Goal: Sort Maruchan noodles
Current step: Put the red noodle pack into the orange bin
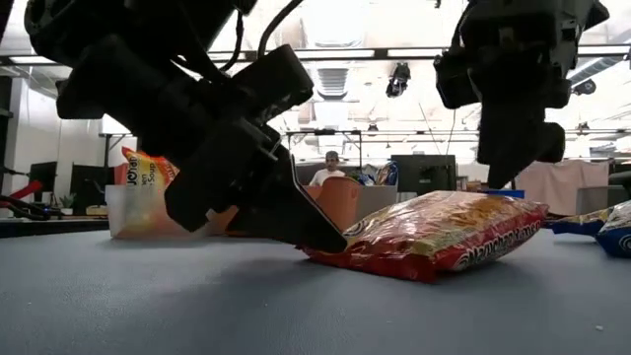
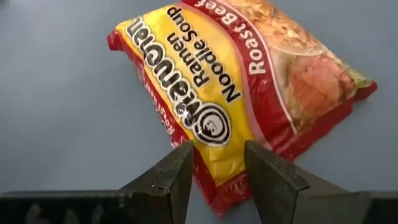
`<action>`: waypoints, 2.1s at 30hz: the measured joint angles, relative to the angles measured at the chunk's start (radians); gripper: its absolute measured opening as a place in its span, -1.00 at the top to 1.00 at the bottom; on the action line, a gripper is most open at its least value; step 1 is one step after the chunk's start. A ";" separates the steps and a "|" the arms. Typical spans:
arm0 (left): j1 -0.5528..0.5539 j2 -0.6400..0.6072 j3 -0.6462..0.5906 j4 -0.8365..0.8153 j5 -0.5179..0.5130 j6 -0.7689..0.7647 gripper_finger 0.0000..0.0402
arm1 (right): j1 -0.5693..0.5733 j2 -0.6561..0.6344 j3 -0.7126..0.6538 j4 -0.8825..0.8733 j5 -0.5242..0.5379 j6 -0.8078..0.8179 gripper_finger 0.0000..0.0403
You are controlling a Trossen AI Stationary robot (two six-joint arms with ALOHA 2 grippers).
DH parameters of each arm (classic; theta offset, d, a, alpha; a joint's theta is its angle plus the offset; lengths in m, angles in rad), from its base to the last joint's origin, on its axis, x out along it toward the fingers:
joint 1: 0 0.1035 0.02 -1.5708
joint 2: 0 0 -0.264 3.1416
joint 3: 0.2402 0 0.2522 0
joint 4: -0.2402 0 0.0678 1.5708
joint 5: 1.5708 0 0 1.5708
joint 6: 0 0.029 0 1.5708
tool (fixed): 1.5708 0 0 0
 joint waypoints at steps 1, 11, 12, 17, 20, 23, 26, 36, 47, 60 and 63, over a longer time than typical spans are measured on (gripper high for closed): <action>0.001 0.000 0.000 -0.002 0.000 -0.003 0.37 | 0.000 0.000 -0.008 0.026 -0.004 0.009 -0.04; 0.001 0.000 -0.002 -0.003 0.000 -0.018 0.37 | -0.025 0.000 -0.069 0.172 -0.022 0.008 -0.54; 0.001 0.000 -0.002 -0.005 0.000 -0.019 0.37 | -0.029 0.003 -0.079 0.188 -0.021 0.006 -0.55; 0.001 0.000 -0.002 -0.007 0.000 -0.019 0.37 | -0.034 0.033 -0.135 0.309 -0.025 0.007 -0.55; 0.002 0.000 -0.002 -0.008 0.000 -0.019 0.37 | -0.034 0.069 -0.161 0.401 -0.045 0.008 -0.56; 0.002 0.000 -0.002 -0.008 0.000 -0.019 0.37 | -0.035 0.123 -0.174 0.509 -0.079 0.017 -0.56; 0.003 0.001 -0.002 -0.010 0.000 -0.019 0.37 | -0.035 0.188 -0.174 0.626 -0.125 0.017 -0.55; 0.002 0.001 -0.005 -0.015 0.008 -0.019 0.37 | -0.035 0.315 -0.137 0.887 -0.237 0.001 -0.51; 0.002 0.001 -0.005 -0.016 0.004 -0.019 0.37 | -0.043 0.306 -0.133 0.890 -0.227 0.005 -0.07; 0.004 -0.012 -0.005 -0.040 -0.006 -0.013 0.37 | -0.043 0.301 -0.133 0.867 -0.165 0.015 0.35; 0.005 -0.032 -0.006 -0.072 -0.013 -0.012 0.37 | -0.044 0.295 -0.133 0.868 -0.157 0.006 0.46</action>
